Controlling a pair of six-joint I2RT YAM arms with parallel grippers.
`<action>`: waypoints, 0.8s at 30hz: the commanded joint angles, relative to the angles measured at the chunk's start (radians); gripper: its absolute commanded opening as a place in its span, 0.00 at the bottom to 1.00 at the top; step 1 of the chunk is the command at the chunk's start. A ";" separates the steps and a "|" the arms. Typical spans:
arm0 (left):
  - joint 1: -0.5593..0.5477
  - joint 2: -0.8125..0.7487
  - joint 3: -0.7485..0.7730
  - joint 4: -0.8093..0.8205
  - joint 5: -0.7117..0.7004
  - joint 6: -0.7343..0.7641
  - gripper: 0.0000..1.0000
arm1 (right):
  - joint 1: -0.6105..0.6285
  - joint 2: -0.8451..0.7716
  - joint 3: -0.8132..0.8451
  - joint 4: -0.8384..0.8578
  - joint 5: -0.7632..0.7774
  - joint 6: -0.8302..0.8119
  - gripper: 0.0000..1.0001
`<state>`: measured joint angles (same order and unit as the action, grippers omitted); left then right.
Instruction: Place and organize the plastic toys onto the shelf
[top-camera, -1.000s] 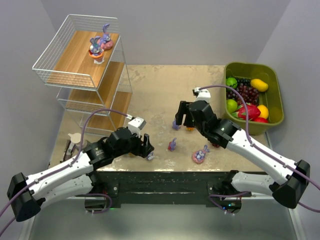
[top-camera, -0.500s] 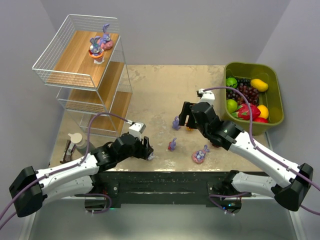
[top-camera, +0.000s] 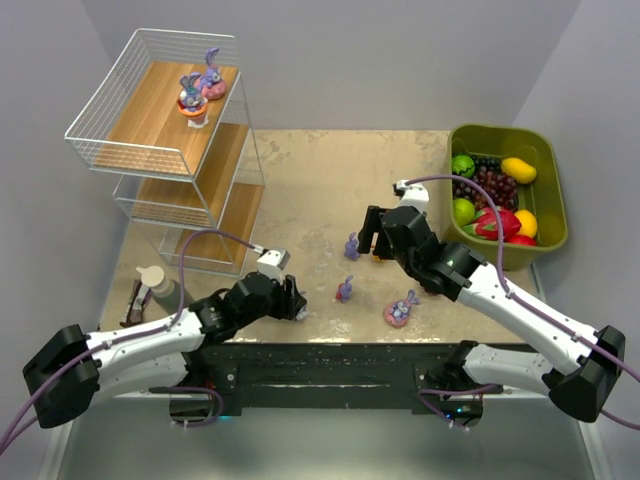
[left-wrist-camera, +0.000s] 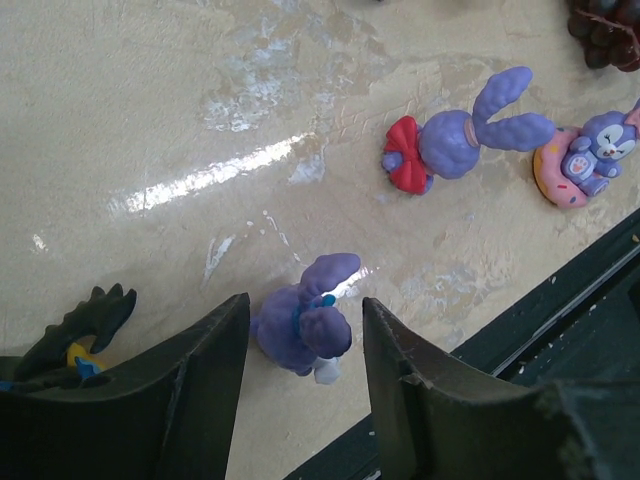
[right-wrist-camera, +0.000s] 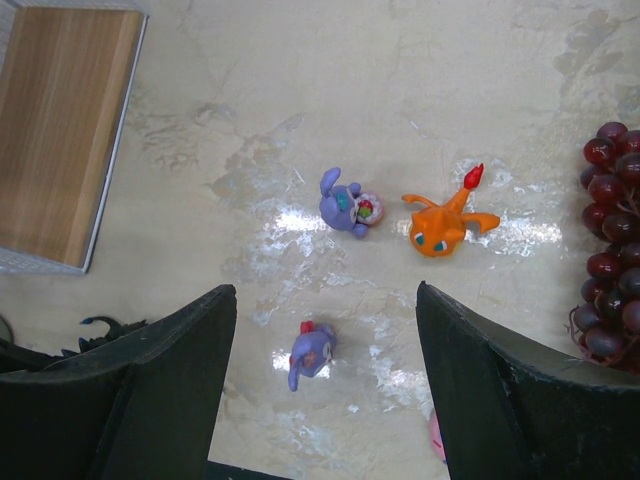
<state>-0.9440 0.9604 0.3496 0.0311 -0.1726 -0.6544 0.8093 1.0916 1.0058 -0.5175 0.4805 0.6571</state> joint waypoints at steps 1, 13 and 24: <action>-0.004 0.023 -0.004 0.096 -0.042 -0.011 0.52 | -0.004 -0.022 -0.004 0.004 0.032 0.015 0.76; -0.004 0.064 0.005 0.105 -0.071 -0.001 0.19 | -0.007 -0.042 -0.015 -0.006 0.052 0.015 0.76; -0.004 0.061 0.418 -0.239 -0.149 0.124 0.00 | -0.010 -0.073 -0.003 -0.004 0.064 0.047 0.76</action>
<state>-0.9443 1.0283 0.5293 -0.1040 -0.2626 -0.6083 0.8040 1.0458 0.9894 -0.5240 0.4908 0.6750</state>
